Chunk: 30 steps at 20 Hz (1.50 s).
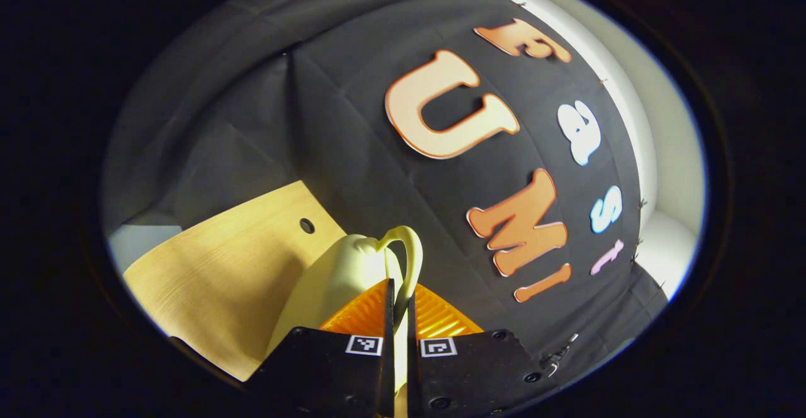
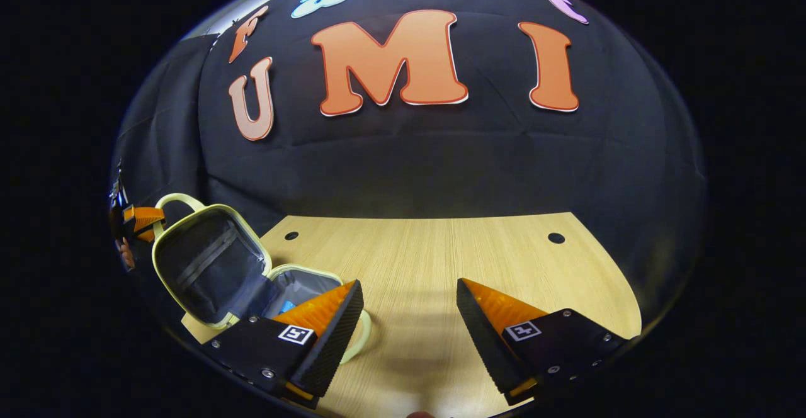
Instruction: First open the suitcase, pack the skin care products into it, and then close the suitcase.
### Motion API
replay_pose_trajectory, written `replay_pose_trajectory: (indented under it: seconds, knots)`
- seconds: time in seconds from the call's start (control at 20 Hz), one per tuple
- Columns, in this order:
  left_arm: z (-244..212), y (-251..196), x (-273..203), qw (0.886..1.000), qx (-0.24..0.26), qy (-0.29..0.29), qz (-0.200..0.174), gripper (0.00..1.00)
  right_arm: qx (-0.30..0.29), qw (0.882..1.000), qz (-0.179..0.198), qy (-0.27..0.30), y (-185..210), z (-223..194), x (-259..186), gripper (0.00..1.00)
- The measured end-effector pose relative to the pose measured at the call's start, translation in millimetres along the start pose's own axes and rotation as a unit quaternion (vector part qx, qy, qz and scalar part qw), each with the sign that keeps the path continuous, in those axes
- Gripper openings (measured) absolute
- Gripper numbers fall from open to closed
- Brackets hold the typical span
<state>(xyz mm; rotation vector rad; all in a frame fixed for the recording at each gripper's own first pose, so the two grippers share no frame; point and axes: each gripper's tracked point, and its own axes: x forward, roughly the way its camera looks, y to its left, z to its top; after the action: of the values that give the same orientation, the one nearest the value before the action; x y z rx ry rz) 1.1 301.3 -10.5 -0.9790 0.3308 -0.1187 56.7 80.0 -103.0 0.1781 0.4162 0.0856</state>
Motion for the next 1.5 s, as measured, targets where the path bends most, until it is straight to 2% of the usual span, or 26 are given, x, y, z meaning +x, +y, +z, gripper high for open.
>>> replay_pose_trajectory:
  seconds: [0.15, 0.5, 0.75, 1.0, 1.3, 1.5]
  knots:
    - [-27.5, -34.3, 10.5, 0.999, 0.046, 0.019, -0.005, 0.08, -0.009, 1.0, 0.003, -0.014, -9.8, 7.2, -0.4, 0.94]
    - [-99.3, -85.7, 34.4, 0.993, 0.104, 0.053, -0.004, 0.08, -0.022, 0.999, 0.01, -0.031, -36.6, 16.8, -7.3, 0.94]
    - [-169.4, -110.8, 67.7, 0.98, 0.172, 0.097, 0.004, 0.08, -0.027, 0.999, 0.018, -0.029, -52.2, 12.2, -12.2, 0.95]
    - [-229.9, -108.7, 85.0, 0.969, 0.197, 0.147, 0.016, 0.08, -0.032, 0.999, 0.025, -0.027, -66.3, 9.2, -17.4, 0.94]
    - [-291.7, -84.9, 105.0, 0.938, 0.274, 0.203, 0.062, 0.08, -0.038, 0.999, 0.028, -0.025, -82.8, 1.9, -22.3, 0.95]
    - [-328.0, -64.2, 122.0, 0.907, 0.333, 0.24, 0.092, 0.11, -0.042, 0.999, 0.027, -0.02, -93.2, -6.1, -29.8, 0.95]
